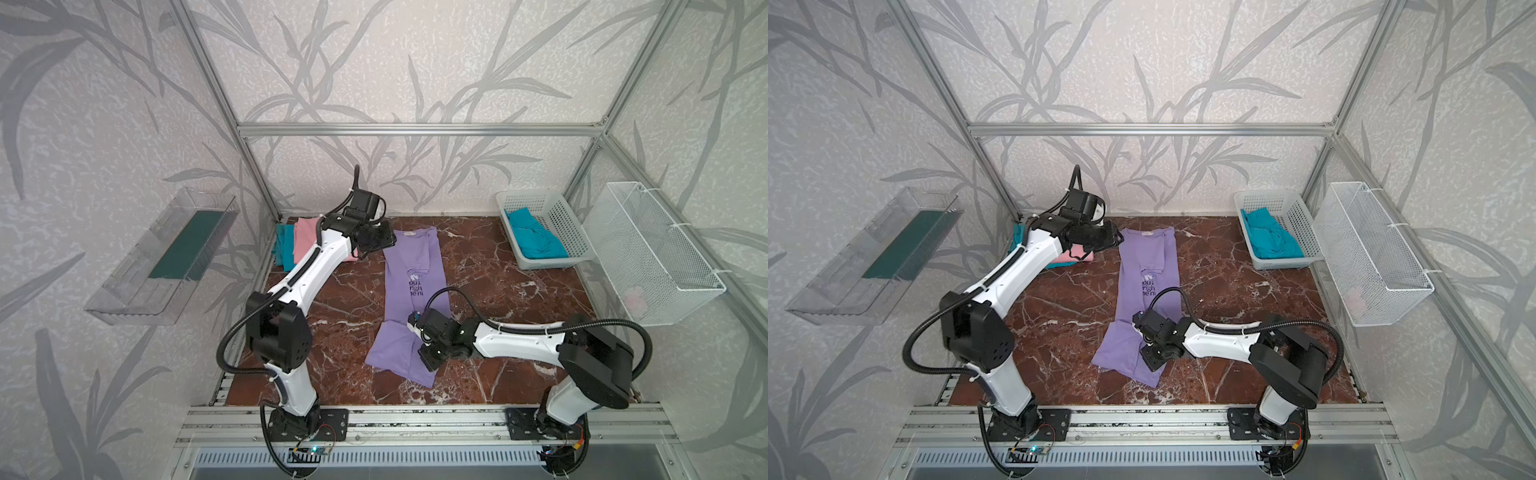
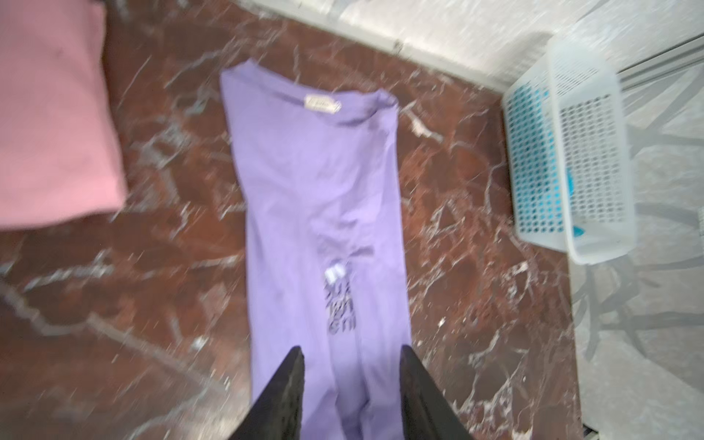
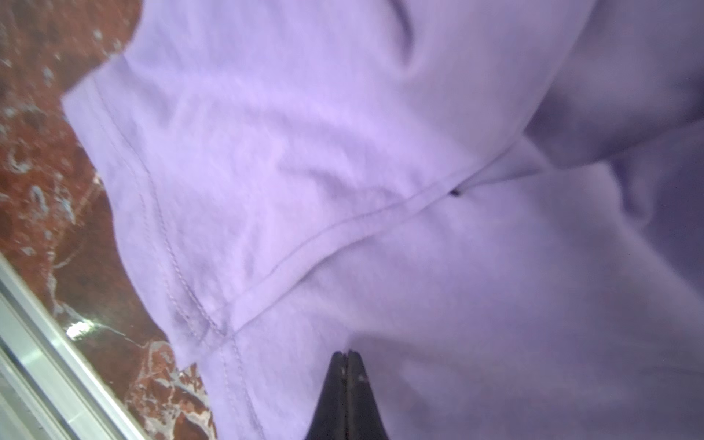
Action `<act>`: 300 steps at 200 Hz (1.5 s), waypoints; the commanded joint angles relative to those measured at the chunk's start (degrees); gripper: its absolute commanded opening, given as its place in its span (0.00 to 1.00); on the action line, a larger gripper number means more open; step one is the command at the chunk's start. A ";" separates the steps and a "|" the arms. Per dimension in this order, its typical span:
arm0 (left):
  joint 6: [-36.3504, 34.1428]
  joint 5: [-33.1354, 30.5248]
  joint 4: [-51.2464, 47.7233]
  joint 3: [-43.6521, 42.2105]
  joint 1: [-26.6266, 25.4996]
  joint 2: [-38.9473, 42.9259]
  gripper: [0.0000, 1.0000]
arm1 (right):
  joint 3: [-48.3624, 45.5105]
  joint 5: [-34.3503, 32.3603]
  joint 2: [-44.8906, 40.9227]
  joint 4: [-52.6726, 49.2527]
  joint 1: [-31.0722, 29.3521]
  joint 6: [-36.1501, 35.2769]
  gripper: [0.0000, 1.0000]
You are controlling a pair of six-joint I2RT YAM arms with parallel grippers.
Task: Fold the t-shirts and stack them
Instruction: 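Move both grippers to the strip's near hem and grasp it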
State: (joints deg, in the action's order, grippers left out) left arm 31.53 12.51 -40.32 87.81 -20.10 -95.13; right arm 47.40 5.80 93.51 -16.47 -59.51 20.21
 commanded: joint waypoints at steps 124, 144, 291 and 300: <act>32.51 -12.53 -0.41 -49.62 -29.07 34.82 0.53 | -10.25 -2.09 -27.90 -28.88 -0.32 15.57 0.34; 32.65 -13.48 -0.39 -45.05 -37.01 27.51 0.56 | -12.94 0.69 -31.98 -30.66 0.53 19.06 0.36; 35.74 -5.92 8.53 -43.95 -49.69 9.01 0.46 | -20.95 19.89 -25.88 -13.35 8.88 21.28 0.52; 35.76 -5.04 9.07 -44.40 -49.28 8.72 0.31 | -21.03 20.20 -25.34 -12.50 8.89 21.51 0.48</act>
State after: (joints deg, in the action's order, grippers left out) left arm 66.00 6.02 -32.47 44.16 -70.17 -85.41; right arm 26.83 23.51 65.82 -30.63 -50.92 42.52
